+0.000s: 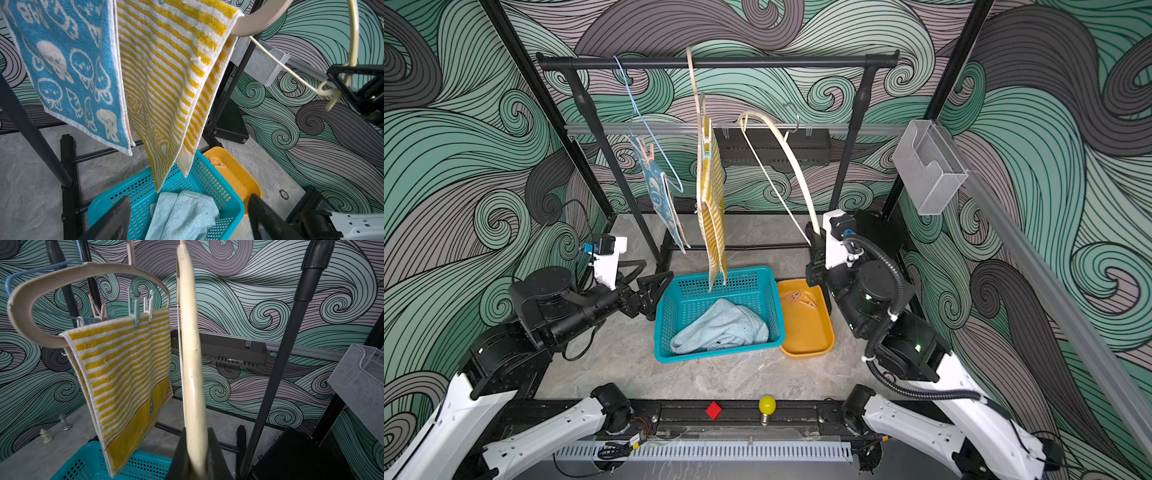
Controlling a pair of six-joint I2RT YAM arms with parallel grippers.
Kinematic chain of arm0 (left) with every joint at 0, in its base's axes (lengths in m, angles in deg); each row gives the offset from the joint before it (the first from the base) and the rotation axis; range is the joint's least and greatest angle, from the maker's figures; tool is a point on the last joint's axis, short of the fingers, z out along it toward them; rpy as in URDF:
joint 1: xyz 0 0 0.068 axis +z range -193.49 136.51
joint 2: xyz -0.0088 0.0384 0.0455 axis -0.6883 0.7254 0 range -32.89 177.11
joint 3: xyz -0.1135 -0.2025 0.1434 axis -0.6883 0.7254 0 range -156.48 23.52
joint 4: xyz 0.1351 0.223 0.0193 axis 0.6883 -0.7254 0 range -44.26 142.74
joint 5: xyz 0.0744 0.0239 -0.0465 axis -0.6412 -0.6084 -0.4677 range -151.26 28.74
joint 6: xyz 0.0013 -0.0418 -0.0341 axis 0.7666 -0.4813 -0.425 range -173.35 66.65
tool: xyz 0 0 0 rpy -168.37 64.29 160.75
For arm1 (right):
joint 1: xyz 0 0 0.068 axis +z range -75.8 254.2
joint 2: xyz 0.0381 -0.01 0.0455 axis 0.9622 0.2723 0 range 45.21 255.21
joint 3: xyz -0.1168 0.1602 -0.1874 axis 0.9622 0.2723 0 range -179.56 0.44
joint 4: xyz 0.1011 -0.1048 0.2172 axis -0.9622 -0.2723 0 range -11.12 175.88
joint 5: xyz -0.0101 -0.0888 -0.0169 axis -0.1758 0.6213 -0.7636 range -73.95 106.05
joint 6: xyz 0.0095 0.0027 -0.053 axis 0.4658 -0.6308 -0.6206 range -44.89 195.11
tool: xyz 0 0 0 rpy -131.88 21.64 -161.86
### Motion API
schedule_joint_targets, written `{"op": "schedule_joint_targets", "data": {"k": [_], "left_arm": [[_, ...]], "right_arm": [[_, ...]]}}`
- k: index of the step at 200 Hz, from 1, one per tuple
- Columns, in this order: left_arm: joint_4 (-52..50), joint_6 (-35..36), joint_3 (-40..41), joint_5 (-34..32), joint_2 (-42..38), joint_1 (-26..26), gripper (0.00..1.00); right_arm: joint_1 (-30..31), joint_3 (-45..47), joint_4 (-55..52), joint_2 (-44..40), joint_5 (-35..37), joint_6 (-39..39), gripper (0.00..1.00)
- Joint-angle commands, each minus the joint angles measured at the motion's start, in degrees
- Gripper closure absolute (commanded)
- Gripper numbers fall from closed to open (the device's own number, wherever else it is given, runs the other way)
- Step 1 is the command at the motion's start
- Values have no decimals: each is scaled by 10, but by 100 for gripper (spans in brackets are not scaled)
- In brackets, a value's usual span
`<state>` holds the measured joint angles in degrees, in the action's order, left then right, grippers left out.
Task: Remove the clothespins securing towels to the hanger
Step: Place the hanger on the clothesline.
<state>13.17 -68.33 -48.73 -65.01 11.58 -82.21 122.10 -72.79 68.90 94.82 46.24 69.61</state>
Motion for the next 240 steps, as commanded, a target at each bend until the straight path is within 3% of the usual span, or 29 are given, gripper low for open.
{"op": "schedule_joint_targets", "data": {"k": [1, 113, 240], "left_arm": [[17, 13, -19, -14, 13, -3, 15], [45, 23, -18, -17, 11, -3, 15], [41, 25, -17, -23, 10, -3, 15]], "right_arm": [[-14, -45, 28, 16, 31, -11, 100], [-90, -167, -19, 107, 23, 25, 100], [-164, -239, -64, 166, -21, 58, 100]]}}
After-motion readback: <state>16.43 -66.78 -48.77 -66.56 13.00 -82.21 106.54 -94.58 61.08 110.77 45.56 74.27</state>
